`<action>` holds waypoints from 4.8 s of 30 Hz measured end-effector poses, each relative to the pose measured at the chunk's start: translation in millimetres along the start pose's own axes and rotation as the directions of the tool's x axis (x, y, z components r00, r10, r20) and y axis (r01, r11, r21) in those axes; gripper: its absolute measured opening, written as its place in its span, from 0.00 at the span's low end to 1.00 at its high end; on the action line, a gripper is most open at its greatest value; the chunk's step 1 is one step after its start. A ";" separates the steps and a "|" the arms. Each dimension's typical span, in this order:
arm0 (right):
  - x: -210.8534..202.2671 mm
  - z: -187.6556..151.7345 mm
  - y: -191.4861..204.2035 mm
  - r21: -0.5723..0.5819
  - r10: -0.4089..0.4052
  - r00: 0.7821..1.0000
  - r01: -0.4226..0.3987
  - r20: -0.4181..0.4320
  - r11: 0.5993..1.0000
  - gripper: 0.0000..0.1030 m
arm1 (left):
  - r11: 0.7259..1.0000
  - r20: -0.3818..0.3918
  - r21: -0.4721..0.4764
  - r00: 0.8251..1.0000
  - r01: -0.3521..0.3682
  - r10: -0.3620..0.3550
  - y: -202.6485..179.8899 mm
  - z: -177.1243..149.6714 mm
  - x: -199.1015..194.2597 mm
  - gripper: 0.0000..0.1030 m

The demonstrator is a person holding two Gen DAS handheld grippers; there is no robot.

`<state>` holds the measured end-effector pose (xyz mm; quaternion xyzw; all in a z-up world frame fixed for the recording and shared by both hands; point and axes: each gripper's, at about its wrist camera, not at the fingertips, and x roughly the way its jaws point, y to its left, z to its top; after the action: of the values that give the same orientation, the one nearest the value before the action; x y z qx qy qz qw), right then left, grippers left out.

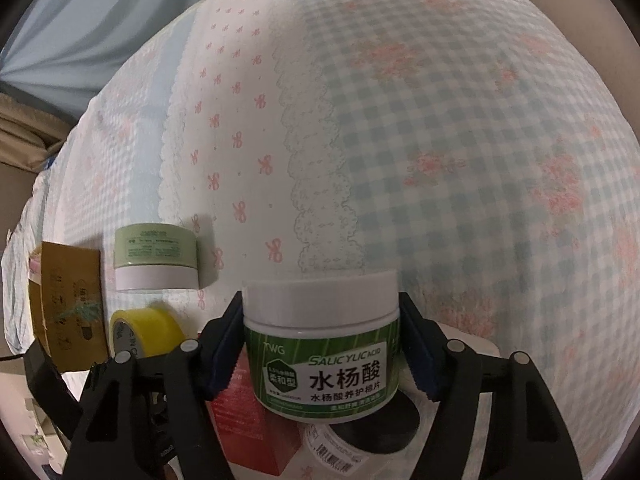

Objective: Organize rigid objects
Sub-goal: 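Grasp the yellow tape roll with the left tool while the right tool grasps the green-labelled jar, then carry tape and green-labelled jar into the box and release both, then withdraw both tools from the box toward the remaining items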

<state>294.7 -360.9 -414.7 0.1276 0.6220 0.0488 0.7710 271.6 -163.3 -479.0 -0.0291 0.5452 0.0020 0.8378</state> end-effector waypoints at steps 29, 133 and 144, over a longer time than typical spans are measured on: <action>-251.5 -70.6 96.4 -0.049 0.073 0.957 -0.062 0.282 0.997 0.65 | 0.999 0.223 -0.028 0.974 0.045 -0.037 46.4 41.3 -298.2 0.94; -3.2 -125.7 433.4 -0.163 -0.036 0.994 0.052 0.104 0.985 1.00 | 0.987 -0.217 0.143 0.976 0.067 -0.035 408.3 108.8 -138.8 1.00; -74.9 -149.8 434.1 -0.137 -0.029 0.986 0.052 0.167 0.989 1.00 | 0.995 -0.098 0.091 0.995 0.043 -0.034 416.6 81.1 -238.4 1.00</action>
<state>168.8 59.8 -261.0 0.0639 0.5539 0.0660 0.8275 234.4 263.5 -247.9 -0.0007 0.5837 -0.0412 0.8109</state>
